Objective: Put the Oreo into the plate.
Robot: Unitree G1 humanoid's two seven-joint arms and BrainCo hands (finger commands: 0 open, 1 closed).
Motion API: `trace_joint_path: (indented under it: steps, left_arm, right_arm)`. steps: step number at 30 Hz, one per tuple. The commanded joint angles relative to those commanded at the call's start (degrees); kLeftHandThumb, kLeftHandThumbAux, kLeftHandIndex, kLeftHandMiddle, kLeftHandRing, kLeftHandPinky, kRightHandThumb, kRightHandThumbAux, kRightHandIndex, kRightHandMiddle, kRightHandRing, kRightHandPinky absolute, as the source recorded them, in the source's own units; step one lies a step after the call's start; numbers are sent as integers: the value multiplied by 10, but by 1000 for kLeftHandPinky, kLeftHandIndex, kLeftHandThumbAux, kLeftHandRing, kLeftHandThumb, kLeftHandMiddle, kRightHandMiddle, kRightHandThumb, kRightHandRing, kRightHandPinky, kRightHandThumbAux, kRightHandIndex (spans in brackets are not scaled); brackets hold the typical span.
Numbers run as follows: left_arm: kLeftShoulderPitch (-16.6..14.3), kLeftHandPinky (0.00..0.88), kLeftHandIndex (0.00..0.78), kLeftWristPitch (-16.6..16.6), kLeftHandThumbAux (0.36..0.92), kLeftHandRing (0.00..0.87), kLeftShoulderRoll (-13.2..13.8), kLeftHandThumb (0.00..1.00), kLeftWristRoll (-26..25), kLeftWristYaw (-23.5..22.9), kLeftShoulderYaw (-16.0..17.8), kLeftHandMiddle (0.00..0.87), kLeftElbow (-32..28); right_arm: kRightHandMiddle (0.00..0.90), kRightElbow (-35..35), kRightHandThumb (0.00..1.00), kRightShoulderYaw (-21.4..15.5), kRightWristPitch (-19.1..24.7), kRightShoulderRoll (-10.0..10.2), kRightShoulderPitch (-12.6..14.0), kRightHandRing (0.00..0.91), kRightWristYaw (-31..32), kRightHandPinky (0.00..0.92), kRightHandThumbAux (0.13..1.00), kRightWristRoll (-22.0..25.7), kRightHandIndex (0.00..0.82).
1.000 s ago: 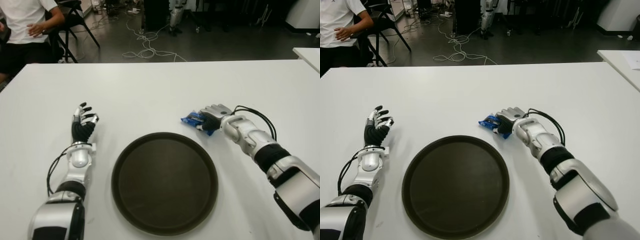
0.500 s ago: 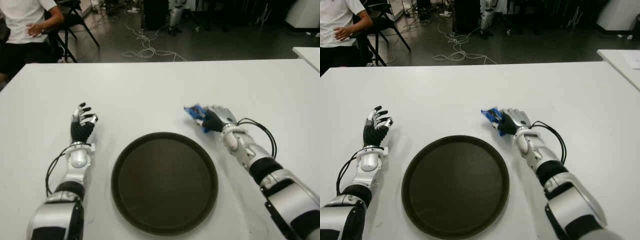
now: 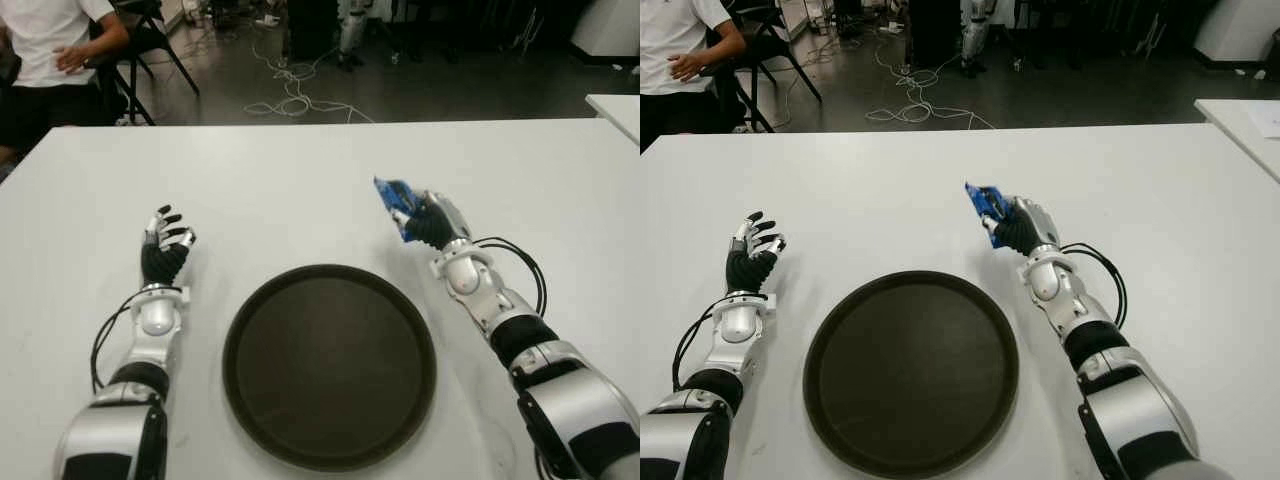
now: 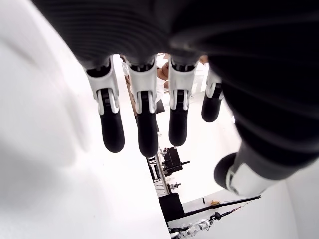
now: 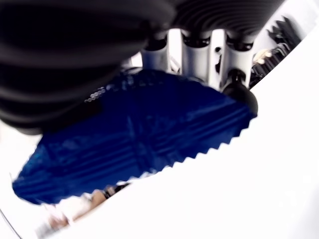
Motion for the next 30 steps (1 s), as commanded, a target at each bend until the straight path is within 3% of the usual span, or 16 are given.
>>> trace_joint_path:
  steps: [8, 12, 22, 27, 30]
  left_arm:
    - [1, 293, 149, 0, 638, 254, 1, 316, 1, 1, 0, 224, -1]
    - [1, 295, 149, -3, 645, 255, 1, 317, 1, 1, -1, 227, -1]
    - [2, 286, 153, -6, 651, 254, 1, 295, 1, 1, -1, 230, -3]
    - [1, 294, 151, -6, 654, 257, 2, 309, 1, 0, -1, 231, -2]
    - [1, 297, 151, -5, 646, 261, 3, 304, 1, -1, -1, 233, -1]
  right_arm:
    - [819, -16, 709, -49, -7, 1, -4, 826, 31, 818, 717, 55, 441]
    - [813, -58, 709, -92, 10, 2, 4, 821, 89, 816, 717, 119, 441]
    - [806, -104, 707, -193, 88, 31, 10, 805, 254, 804, 718, 300, 440]
    - [801, -123, 707, -220, 117, 40, 10, 799, 297, 801, 718, 346, 440]
    - [803, -185, 707, -223, 146, 57, 30, 800, 304, 803, 717, 368, 440]
